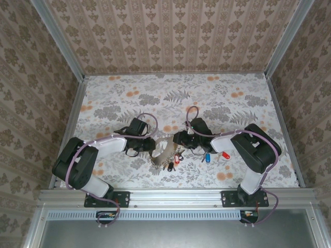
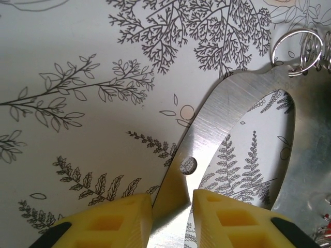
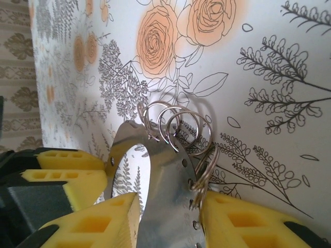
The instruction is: Put the keys on the keyring
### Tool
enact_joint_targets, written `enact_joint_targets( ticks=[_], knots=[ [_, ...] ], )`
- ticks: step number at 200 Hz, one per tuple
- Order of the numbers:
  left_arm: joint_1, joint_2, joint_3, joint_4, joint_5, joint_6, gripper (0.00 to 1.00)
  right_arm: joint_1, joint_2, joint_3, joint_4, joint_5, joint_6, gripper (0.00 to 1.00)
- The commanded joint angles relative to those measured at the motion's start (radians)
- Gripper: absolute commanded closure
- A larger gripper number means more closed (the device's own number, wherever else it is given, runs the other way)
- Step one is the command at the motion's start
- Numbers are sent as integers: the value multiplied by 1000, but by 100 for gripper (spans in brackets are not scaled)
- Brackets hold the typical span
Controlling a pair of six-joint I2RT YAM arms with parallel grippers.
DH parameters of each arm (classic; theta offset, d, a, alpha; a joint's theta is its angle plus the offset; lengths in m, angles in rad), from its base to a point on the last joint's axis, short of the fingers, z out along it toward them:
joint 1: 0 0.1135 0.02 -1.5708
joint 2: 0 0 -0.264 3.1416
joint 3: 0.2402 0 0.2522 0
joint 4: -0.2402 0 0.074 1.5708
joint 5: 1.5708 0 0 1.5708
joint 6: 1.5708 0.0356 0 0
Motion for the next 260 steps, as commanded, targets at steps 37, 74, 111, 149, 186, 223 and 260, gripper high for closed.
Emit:
enact_joint_targets(
  ticks=[37,74,111,149,186,223,260],
  knots=[
    [-53,36,-15,74,37,-51,77,-7,11,-29,150,-96,67,66],
    [-51,21,-26,85,22,-67,78,-21,0,-44,142,-107,63,69],
    [-51,15,-22,94,29,-68,78,-21,12,-29,143,-130,67,73],
    [-50,2,-22,96,25,-67,78,-18,26,-18,155,-131,80,78],
    [-51,-41,-39,89,-7,-75,74,-19,-2,-13,112,-118,60,88],
    [-45,-120,-41,36,-50,-65,47,-36,-76,-12,58,-119,20,94],
    [29,-251,-71,84,68,-6,16,-67,-198,-4,16,-177,-65,94]
  ],
)
